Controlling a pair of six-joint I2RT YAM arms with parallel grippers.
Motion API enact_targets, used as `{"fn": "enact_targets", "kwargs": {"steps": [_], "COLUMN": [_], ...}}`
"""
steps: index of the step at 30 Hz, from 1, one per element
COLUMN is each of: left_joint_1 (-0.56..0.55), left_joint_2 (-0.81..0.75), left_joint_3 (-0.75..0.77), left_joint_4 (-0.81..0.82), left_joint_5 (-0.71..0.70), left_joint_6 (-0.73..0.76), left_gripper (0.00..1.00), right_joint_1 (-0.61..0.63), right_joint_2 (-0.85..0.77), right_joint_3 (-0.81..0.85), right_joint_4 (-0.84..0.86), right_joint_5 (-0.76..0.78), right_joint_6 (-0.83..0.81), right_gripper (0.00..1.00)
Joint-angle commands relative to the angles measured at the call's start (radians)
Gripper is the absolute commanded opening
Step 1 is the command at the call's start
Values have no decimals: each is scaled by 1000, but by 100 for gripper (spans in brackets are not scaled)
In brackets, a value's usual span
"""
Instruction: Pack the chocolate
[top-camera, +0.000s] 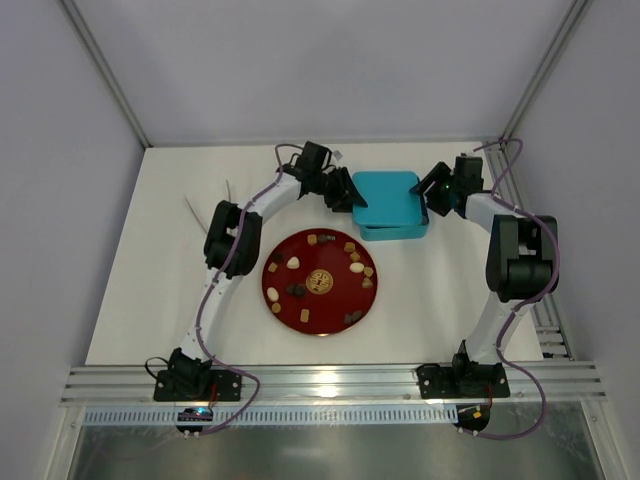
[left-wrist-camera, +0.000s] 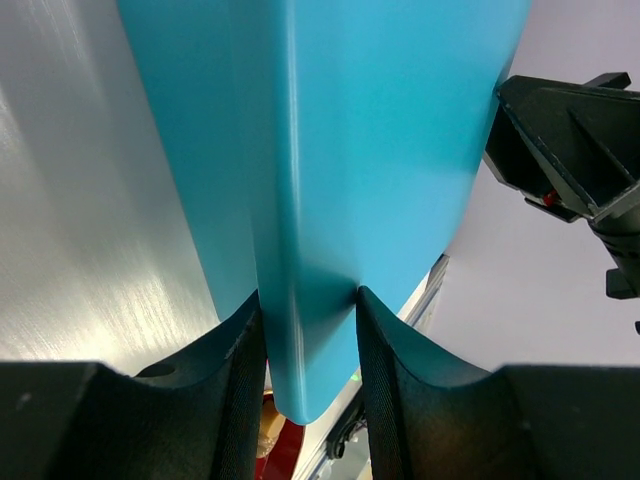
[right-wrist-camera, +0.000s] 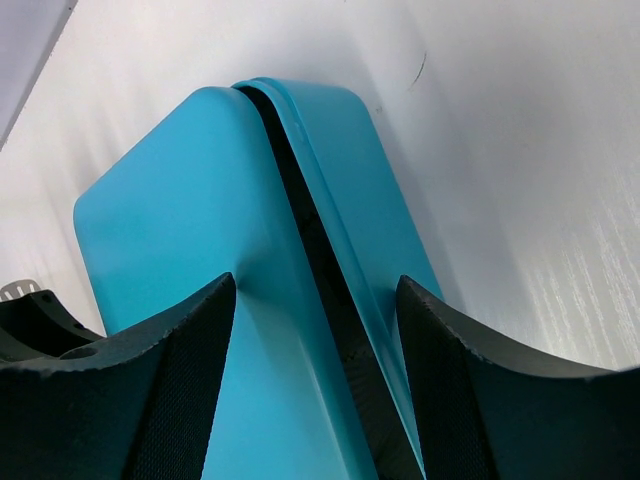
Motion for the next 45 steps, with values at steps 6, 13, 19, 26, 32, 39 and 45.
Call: {"fn": "enact_targets", "kwargs": {"steps": [6,13,19,26,32,39,45], "left_joint_1": [-39,-39,-30,-27,-27,-30,-34], "left_joint_2": [-24,3,22,16,-9,-38,-69], "left_joint_3": [54,111,140,130,77,45,5], "left_joint_4": [-73,-116,-142,-163,-159,-157,-156], "left_joint_5": [-99,-121,-130,-133,-135,-135,-138], "left_joint_6": [18,26,40,57,71,84,98], "left_gripper": [38,37,38,38,39,38,38], "right_joint_1": [68,88,111,120,120,120,122], "right_joint_2": [-86,-73,-72,-75,-73,-75,-75], "right_joint_3": [-25,-44,-71,-87,-82,-82,-82], "right_joint_4": [75,130,171,199,202,208,210], "right_joint_5": [-61,-96,-116,-124,-128,-133,-135], "right_joint_6": [96,158,197,220,223,226,231], "right_gripper": [67,66,66,67,68,75,76]}}
